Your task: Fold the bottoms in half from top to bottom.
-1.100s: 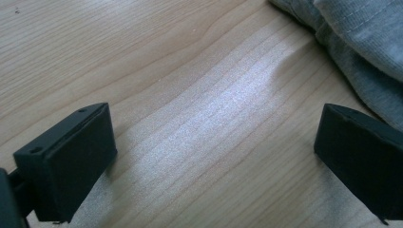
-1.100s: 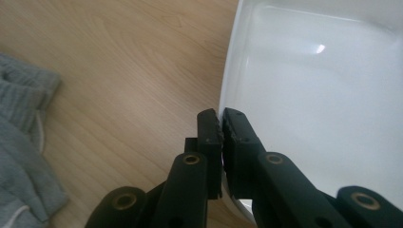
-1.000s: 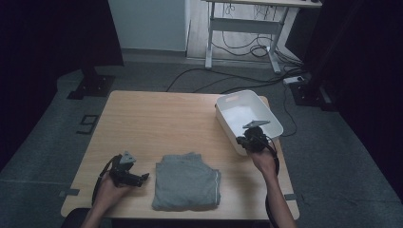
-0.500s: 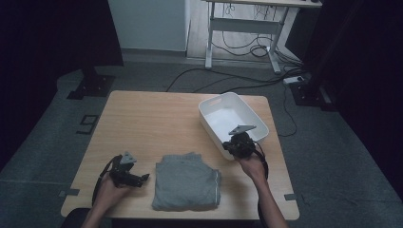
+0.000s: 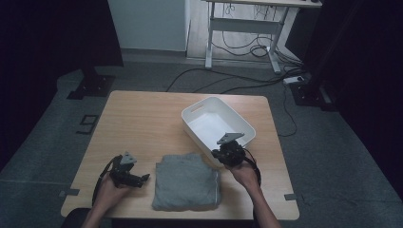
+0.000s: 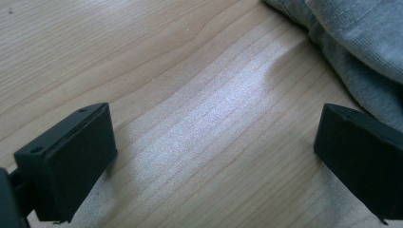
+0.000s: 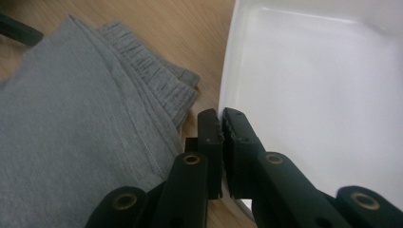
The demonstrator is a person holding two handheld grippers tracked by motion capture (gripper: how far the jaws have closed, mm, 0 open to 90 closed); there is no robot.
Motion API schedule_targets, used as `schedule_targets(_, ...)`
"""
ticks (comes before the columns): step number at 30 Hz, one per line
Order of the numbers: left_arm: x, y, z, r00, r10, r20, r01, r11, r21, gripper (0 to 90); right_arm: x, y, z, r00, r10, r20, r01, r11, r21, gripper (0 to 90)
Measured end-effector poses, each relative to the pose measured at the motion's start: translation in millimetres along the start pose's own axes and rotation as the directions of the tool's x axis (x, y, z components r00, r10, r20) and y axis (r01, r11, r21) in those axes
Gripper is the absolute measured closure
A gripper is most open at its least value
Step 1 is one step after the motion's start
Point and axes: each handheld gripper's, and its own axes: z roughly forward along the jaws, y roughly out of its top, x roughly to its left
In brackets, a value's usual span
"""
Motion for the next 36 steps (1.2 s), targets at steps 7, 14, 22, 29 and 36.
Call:
schedule_targets(7,-0.4,-0.1,0.0,1.0,0.001,0.002,-0.001,1.0,-0.001,0.0,-4.6,5.0,-5.2,0.9989,0.046,0.006,-0.046,0.999,0.004,63.6)
schedule_targets(14,-0.4,-0.1,-0.1,1.0,0.001,0.002,-0.001,1.0,0.0,0.0,-22.4,6.9,-25.4,0.9747,0.177,0.136,-0.172,0.984,-0.05,36.8)
schedule_targets(22,-0.5,-0.1,0.0,1.0,0.001,0.001,-0.001,1.0,-0.001,0.0,-34.6,-9.7,-38.6,0.9302,0.248,0.271,-0.242,0.969,-0.056,28.6)
schedule_targets(29,-0.4,0.0,-0.1,1.0,0.002,0.003,-0.002,1.0,0.001,0.0,-36.5,-18.7,-38.3,0.9092,0.271,0.316,-0.268,0.962,-0.054,27.6)
schedule_targets(36,-0.4,0.0,0.0,1.0,0.001,0.002,-0.001,1.0,0.0,0.0,-37.2,-23.8,-35.6,0.901,0.296,0.317,-0.295,0.954,-0.052,26.7)
